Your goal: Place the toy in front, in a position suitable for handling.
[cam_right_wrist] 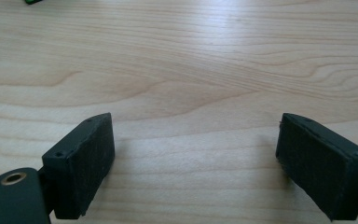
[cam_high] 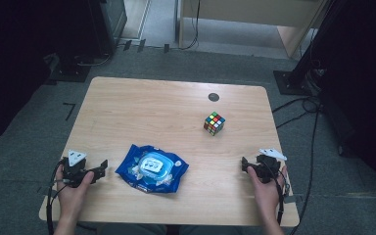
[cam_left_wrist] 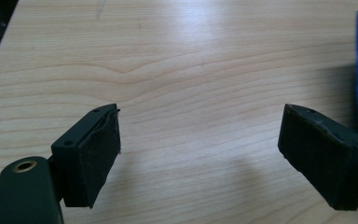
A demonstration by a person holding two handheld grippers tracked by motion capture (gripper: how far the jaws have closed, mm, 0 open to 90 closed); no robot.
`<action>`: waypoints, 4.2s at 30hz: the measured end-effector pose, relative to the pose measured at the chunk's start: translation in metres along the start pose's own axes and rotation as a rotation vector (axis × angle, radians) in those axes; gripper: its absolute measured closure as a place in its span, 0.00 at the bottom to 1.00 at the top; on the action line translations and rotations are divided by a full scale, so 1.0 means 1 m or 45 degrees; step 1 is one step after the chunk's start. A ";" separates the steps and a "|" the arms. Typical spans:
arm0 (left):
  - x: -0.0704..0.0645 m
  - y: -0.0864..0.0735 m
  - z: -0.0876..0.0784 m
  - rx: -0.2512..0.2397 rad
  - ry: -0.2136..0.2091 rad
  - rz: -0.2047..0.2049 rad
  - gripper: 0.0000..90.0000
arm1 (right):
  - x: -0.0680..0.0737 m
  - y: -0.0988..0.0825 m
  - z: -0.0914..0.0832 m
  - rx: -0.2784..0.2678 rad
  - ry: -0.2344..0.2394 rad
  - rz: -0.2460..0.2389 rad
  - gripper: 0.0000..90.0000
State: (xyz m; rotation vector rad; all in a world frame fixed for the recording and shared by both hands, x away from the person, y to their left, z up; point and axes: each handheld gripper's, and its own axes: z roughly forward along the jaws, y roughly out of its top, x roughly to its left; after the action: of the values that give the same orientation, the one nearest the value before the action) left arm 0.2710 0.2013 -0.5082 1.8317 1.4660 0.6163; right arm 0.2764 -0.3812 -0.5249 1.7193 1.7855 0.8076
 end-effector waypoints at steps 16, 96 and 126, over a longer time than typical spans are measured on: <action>-0.035 0.009 -0.019 -0.071 -0.228 0.122 0.15 | 0.100 -0.001 -0.037 -0.120 0.333 -0.213 0.33; -0.022 0.005 0.005 0.073 -0.172 0.012 0.20 | 0.089 0.065 0.039 -0.217 0.300 -0.177 0.17; -0.030 0.002 0.013 0.118 -0.219 0.106 0.21 | 0.108 0.079 0.071 -0.178 0.192 -0.254 0.26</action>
State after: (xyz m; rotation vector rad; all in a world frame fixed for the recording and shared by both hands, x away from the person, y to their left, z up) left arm 0.2739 0.1697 -0.5133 1.9734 1.3298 0.4245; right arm 0.3767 -0.2683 -0.5127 1.3984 1.9140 0.9711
